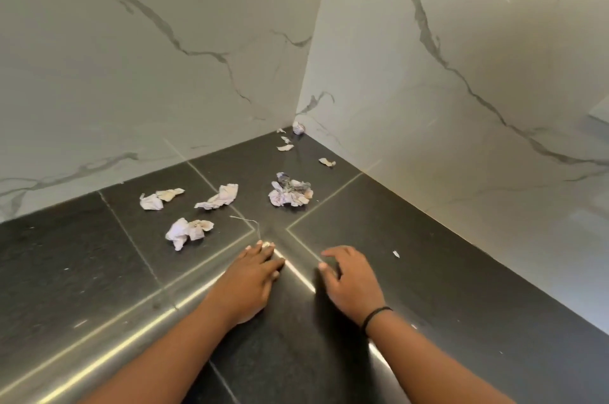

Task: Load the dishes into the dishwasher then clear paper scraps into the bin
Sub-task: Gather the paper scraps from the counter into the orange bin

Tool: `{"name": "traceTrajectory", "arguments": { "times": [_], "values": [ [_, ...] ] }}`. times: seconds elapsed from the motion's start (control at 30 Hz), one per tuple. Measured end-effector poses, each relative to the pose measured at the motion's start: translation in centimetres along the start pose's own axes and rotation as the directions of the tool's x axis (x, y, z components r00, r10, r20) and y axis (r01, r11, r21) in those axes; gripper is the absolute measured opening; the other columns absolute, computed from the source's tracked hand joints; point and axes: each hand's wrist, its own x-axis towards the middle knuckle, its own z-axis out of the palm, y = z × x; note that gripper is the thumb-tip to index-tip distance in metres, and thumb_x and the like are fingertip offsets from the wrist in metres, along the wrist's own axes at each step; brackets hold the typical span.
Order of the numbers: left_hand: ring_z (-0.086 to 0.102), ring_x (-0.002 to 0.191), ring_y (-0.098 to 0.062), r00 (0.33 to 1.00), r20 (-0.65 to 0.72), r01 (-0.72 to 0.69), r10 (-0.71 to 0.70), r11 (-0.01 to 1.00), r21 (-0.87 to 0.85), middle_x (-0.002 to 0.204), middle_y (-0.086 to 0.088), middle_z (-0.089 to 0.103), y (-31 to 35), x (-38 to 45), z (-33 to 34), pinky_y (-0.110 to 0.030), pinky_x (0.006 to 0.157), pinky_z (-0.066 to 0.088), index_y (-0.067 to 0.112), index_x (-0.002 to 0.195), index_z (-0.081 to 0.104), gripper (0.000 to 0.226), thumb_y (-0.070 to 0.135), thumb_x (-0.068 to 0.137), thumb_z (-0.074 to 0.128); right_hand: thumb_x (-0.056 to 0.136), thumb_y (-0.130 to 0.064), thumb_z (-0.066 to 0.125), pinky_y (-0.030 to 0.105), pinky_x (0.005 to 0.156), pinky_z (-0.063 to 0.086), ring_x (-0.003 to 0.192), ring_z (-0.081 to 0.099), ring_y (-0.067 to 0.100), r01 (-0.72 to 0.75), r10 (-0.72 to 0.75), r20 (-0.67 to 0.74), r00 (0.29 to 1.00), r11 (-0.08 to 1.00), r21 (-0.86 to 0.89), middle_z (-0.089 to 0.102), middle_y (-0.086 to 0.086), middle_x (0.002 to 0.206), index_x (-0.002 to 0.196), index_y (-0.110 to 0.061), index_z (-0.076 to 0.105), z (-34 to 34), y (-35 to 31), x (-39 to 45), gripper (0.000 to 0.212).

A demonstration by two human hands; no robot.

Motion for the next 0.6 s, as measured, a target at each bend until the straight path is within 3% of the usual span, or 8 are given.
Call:
{"name": "traceTrajectory", "arguments": {
  "times": [0.07,0.13,0.17,0.27,0.33,0.4,0.47,0.6],
  "values": [
    [0.029,0.142,-0.026,1.000,-0.016,0.011,-0.012,0.999,-0.039,0.148,-0.005,0.042,-0.2,1.5,0.4,-0.028,0.114,0.007,0.020,0.136,0.053,0.053,0.036,0.094,0.025,0.090,-0.013,0.047,0.033,0.114,0.023,0.140,0.028,0.030,-0.182,0.180,-0.026,0.983,0.965,-0.188,0.037,0.009,0.147,0.137,-0.019,0.048,-1.9,4.6,0.9,0.048],
    [0.027,0.143,-0.022,1.000,-0.025,0.017,-0.019,0.999,-0.048,0.149,-0.003,0.041,-0.3,3.2,0.7,-0.023,0.114,0.006,0.017,0.137,0.052,0.045,0.023,0.095,0.035,0.089,-0.001,0.042,0.037,0.118,0.019,0.147,0.005,0.029,-0.337,0.357,0.040,0.933,0.909,-0.246,0.012,0.009,0.159,0.149,-0.021,0.030,-3.9,8.1,1.4,0.064],
    [0.028,0.142,-0.022,0.999,-0.031,0.021,-0.023,0.999,-0.040,0.148,-0.003,0.042,-0.2,3.9,0.6,-0.023,0.114,0.007,0.016,0.136,0.053,0.043,0.017,0.096,0.039,0.089,0.001,0.039,0.037,0.117,0.020,0.148,0.002,0.027,-0.362,0.393,0.087,0.915,0.899,-0.246,0.008,0.007,0.160,0.151,-0.021,0.024,-4.7,9.0,1.6,0.068],
    [0.050,0.127,-0.026,0.998,-0.063,0.018,-0.018,1.000,0.006,0.131,-0.005,0.060,-0.1,5.1,0.7,-0.032,0.109,0.031,0.015,0.121,0.066,0.041,0.018,0.091,0.038,0.091,0.002,0.035,0.035,0.113,0.027,0.145,0.020,0.023,-0.339,0.408,0.167,0.898,0.881,-0.329,0.021,0.005,0.158,0.150,-0.017,0.027,-5.3,9.9,2.5,0.063],
    [0.061,0.100,-0.026,0.991,-0.136,0.021,-0.015,0.999,0.037,0.108,0.000,0.068,-0.2,4.9,0.8,-0.036,0.088,0.047,0.019,0.104,0.072,0.043,0.030,0.087,0.034,0.092,-0.002,0.036,0.035,0.105,0.039,0.130,0.045,0.027,-0.315,0.379,0.094,0.921,0.863,-0.394,0.045,0.009,0.144,0.139,-0.013,0.047,-5.5,10.1,3.0,0.048],
    [0.058,0.081,-0.023,0.983,-0.168,0.077,-0.068,0.996,0.047,0.090,0.003,0.063,0.0,4.7,0.7,-0.032,0.071,0.044,0.022,0.093,0.069,0.033,0.036,0.090,0.039,0.092,-0.004,0.038,0.034,0.092,0.048,0.109,0.058,0.028,-0.284,0.338,0.041,0.940,0.845,-0.454,0.060,0.010,0.121,0.117,-0.011,0.062,-5.6,10.2,3.8,0.035],
    [0.056,0.076,-0.019,0.979,-0.140,0.151,-0.145,0.988,0.035,0.081,0.006,0.059,0.6,4.6,0.2,-0.031,0.066,0.042,0.024,0.086,0.061,0.022,0.041,0.093,0.049,0.092,-0.005,0.040,0.034,0.084,0.050,0.098,0.060,0.028,-0.264,0.314,0.026,0.949,0.837,-0.479,0.063,0.010,0.108,0.104,-0.010,0.065,-5.7,10.3,4.8,0.028],
    [0.052,0.068,-0.011,0.927,-0.118,0.363,-0.356,0.931,0.038,0.072,0.011,0.055,0.0,5.4,-0.8,-0.027,0.054,0.035,0.028,0.077,0.048,0.038,0.065,0.086,0.046,0.094,-0.011,0.045,0.035,0.090,0.048,0.104,0.060,0.026,-0.253,0.261,0.003,0.965,0.939,-0.233,0.065,0.007,0.114,0.108,-0.016,0.067,-5.6,9.8,8.9,0.027]
  ]
}}
